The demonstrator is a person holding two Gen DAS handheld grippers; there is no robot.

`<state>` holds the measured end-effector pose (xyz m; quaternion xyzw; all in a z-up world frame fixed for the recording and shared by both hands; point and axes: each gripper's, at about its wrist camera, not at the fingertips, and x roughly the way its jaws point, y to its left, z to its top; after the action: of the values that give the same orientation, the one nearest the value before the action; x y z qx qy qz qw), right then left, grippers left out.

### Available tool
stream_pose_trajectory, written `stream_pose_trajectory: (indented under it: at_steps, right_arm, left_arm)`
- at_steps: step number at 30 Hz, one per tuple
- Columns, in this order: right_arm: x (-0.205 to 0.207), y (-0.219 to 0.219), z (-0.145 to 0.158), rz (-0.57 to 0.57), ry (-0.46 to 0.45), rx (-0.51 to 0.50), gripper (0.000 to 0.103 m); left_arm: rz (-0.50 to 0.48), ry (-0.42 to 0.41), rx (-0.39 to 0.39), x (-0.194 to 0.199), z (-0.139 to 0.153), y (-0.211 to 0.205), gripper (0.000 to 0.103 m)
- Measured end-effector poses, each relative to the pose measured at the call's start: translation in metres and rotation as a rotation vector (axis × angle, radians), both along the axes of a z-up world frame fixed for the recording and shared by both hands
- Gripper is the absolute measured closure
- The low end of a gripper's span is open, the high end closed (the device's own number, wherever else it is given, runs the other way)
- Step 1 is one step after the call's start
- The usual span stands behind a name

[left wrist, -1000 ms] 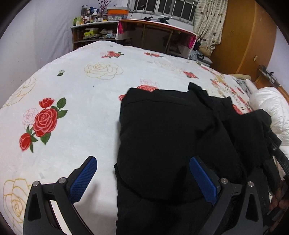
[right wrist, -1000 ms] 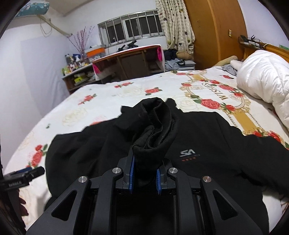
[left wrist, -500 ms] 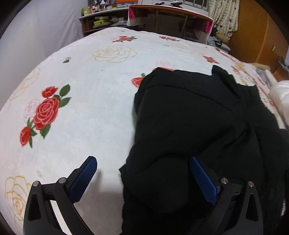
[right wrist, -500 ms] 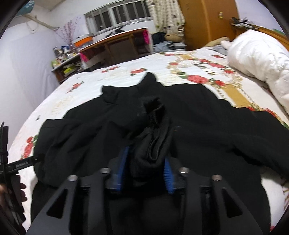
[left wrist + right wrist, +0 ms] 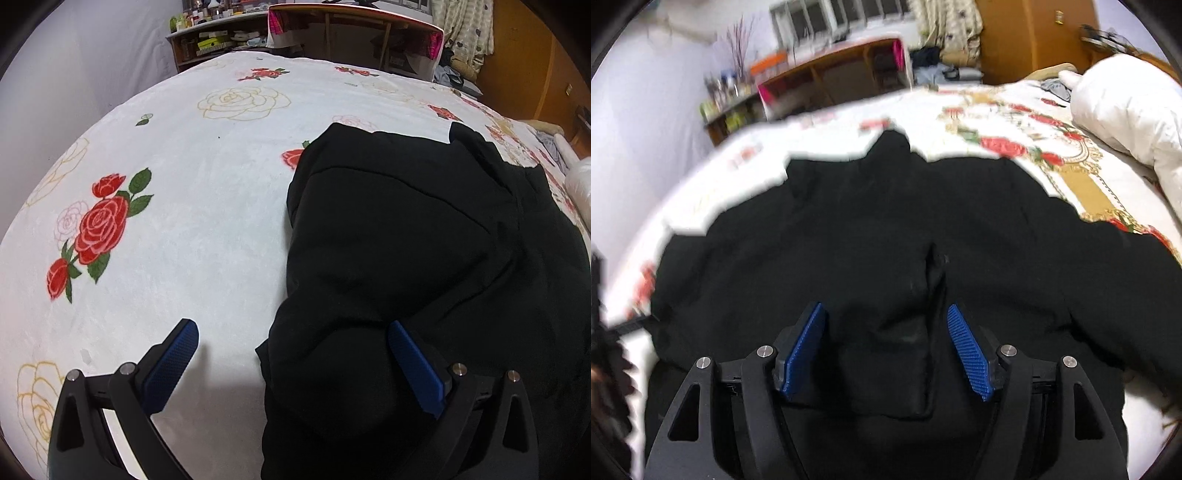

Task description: Fold large clothes

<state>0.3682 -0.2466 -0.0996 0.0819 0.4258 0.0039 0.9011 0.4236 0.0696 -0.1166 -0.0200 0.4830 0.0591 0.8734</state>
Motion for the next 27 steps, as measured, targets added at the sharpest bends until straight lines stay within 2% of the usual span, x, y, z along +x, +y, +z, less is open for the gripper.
stream_pose_trajectory:
  at_steps: [3,6,7,8,10,12,15,17,19,21,24,27]
  right_arm:
    - [-0.005,-0.006,-0.014,-0.015,0.022,-0.013,0.034]
    - [-0.014,-0.02,-0.012,-0.086,0.03,-0.063,0.034]
    - [-0.017,-0.025,-0.008,-0.095,0.023,-0.033,0.034]
    - [-0.02,-0.027,-0.005,-0.089,0.011,-0.004,0.034]
    - [-0.022,-0.023,0.0,-0.051,-0.013,0.017,0.034]
    - [-0.018,-0.018,-0.001,-0.008,-0.003,0.042,0.034]
    - [-0.011,-0.012,-0.005,-0.02,-0.005,0.05,0.034]
    - [-0.006,-0.007,-0.009,-0.012,0.009,0.052,0.034]
    - [-0.003,-0.005,-0.011,-0.015,0.016,0.039,0.034]
    - [-0.002,-0.004,-0.012,-0.013,0.018,0.034,0.034]
    - [-0.001,-0.003,-0.016,-0.008,0.021,0.023,0.034]
    - [0.0,-0.004,-0.021,-0.014,0.038,0.04,0.034]
  left_arm:
    - [0.003,0.007,-0.005,0.0,-0.001,0.002,0.0]
    - [0.008,0.022,-0.012,0.0,0.0,0.004,0.0]
    - [0.003,0.027,-0.016,-0.001,0.004,0.003,0.0]
    - [-0.005,0.014,-0.021,-0.002,0.008,0.002,0.0]
    - [-0.055,-0.061,-0.049,-0.009,0.025,-0.002,0.0]
    - [-0.093,-0.108,0.028,-0.01,0.041,-0.015,0.0]
    - [-0.186,-0.113,0.047,0.003,0.049,-0.035,0.0]
    - [-0.174,-0.072,0.075,0.019,0.038,-0.041,0.0]
    - [-0.114,-0.019,0.139,0.033,0.02,-0.04,0.0]
    - [-0.085,0.032,0.116,0.039,0.004,-0.032,0.0]
    - [-0.054,0.04,0.093,0.04,-0.004,-0.027,0.0]
    - [-0.051,0.041,0.129,0.037,-0.012,-0.033,0.0]
